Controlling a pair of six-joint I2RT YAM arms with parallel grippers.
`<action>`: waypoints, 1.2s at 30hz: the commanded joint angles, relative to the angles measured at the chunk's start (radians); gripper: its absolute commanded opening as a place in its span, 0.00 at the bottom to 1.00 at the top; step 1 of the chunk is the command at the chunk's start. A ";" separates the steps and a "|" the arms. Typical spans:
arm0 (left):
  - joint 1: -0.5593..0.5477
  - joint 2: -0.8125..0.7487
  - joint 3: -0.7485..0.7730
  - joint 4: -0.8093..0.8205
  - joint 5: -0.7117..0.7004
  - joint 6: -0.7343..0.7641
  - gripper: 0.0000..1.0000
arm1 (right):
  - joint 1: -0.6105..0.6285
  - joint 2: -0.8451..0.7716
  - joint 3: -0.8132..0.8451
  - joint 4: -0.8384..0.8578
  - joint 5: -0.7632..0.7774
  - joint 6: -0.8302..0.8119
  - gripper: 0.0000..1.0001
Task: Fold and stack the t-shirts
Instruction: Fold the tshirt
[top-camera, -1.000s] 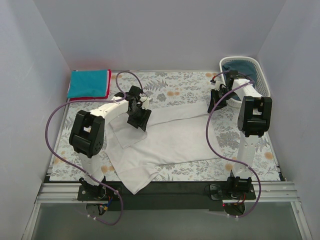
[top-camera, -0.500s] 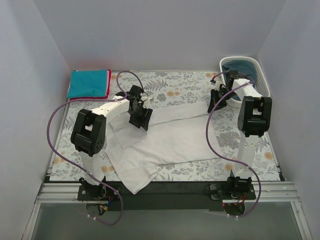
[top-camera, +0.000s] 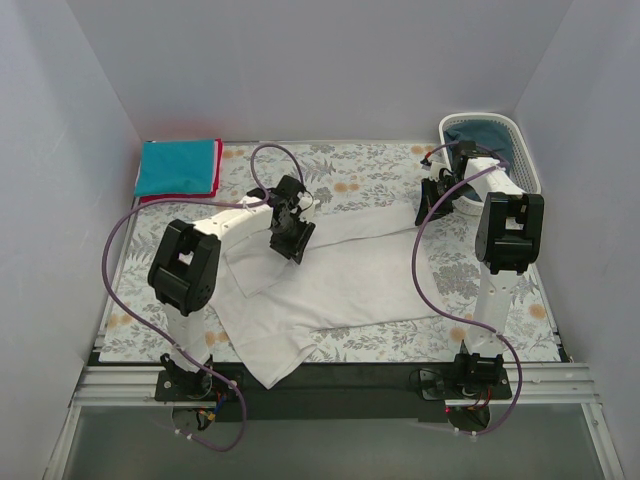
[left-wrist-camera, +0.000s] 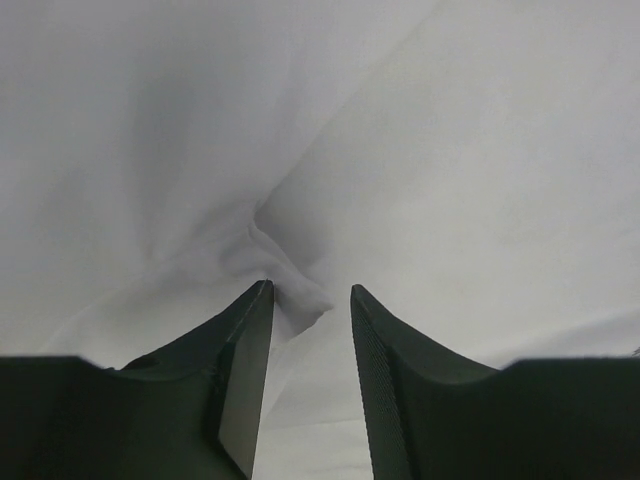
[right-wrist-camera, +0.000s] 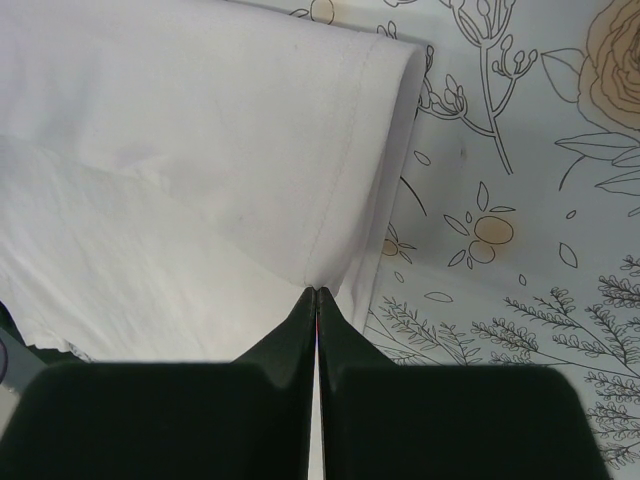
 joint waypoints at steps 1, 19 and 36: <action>-0.008 0.002 -0.008 0.016 -0.065 -0.004 0.35 | -0.001 -0.040 0.026 -0.022 -0.022 -0.010 0.01; -0.008 -0.056 -0.023 -0.013 -0.138 -0.001 0.00 | -0.001 -0.072 0.013 -0.034 -0.022 -0.015 0.01; -0.008 -0.132 -0.043 -0.055 -0.152 0.009 0.00 | -0.002 -0.110 -0.041 -0.050 0.020 -0.038 0.01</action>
